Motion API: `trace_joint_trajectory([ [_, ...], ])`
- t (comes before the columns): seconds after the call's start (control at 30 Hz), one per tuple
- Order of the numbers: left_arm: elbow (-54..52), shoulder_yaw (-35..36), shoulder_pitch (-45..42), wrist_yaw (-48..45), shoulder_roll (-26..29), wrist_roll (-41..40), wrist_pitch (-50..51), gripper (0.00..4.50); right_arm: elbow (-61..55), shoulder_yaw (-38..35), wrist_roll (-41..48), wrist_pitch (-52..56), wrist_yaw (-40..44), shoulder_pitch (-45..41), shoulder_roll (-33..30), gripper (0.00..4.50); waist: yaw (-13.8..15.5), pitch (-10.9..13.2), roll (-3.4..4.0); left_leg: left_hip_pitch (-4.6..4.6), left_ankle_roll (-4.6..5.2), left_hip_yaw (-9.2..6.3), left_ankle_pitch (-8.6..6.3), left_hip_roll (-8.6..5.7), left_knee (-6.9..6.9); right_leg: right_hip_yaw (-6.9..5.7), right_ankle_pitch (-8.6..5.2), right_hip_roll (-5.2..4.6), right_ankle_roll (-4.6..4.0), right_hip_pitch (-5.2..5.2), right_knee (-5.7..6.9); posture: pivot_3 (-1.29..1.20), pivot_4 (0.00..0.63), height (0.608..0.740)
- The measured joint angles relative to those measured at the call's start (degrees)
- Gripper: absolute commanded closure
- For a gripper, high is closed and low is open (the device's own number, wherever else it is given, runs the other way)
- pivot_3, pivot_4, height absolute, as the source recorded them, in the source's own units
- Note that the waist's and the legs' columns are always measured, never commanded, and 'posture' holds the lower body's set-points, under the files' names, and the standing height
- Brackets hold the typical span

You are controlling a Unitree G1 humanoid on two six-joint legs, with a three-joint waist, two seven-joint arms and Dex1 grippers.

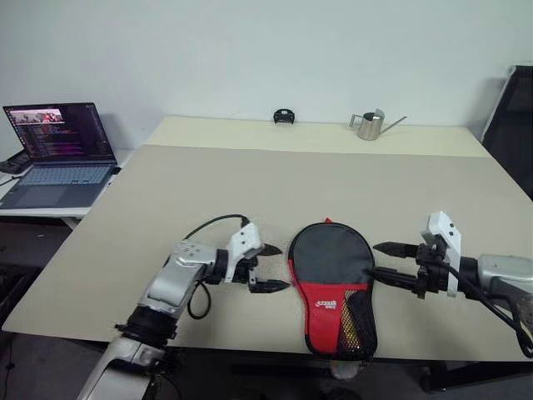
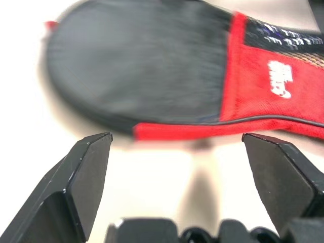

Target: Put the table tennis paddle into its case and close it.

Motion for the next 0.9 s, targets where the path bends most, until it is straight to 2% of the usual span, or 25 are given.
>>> trace_joint_trajectory([
  [0.17, -8.9, 7.9, 4.7, 7.0, 1.6, -4.2, 5.4, 0.00, 10.9, 2.2, -5.6, -5.4, 2.4, -6.3, 0.6, 0.91, 0.0, 0.0, 0.05, -0.11, -0.01, 0.05, 0.00, -0.01, 0.03, 0.03, 0.01, -0.04, 0.00, -0.08, -0.01, 0.00, 0.150, 0.740],
  [0.3, -16.2, 10.8, 7.2, 12.4, 2.2, -5.5, 9.4, 0.00, 21.0, 2.4, -10.0, -9.7, 3.9, -11.6, 0.8, 0.91, 0.0, 0.1, 0.09, -0.14, -0.03, 0.04, 0.01, -0.01, 0.02, 0.02, 0.01, -0.04, -0.01, -0.12, 0.03, 0.00, 0.150, 0.740],
  [0.53, -25.3, 14.7, 11.8, 19.4, 4.9, -6.7, 15.4, 0.00, 32.5, 2.2, -14.0, -13.1, 7.2, -14.8, 0.3, 0.91, 0.0, 0.1, 0.13, -0.22, -0.09, 0.09, 0.02, -0.01, 0.02, 0.06, 0.02, -0.06, -0.02, -0.18, -0.01, 0.00, 0.150, 0.740],
  [0.67, -26.4, 15.0, 11.5, 21.4, 5.7, -6.8, 16.7, 0.00, 38.4, 2.1, -16.3, -14.7, 8.2, -18.1, -0.5, 0.91, 0.0, 0.2, 0.28, -0.21, -0.10, 0.11, 0.02, -0.02, 0.07, 0.06, 0.04, -0.06, -0.05, -0.19, 0.06, 0.00, 0.150, 0.740],
  [0.9, -24.1, 12.5, 10.6, 21.3, 7.4, -5.3, 14.0, 0.00, 36.5, 1.6, -16.6, -12.8, 8.5, -17.5, -0.8, 0.91, 0.0, 0.2, 0.31, -0.25, -0.21, 0.16, 0.08, 0.00, 0.05, 0.09, 0.04, -0.05, -0.06, -0.26, 0.06, 0.00, 0.150, 0.740],
])
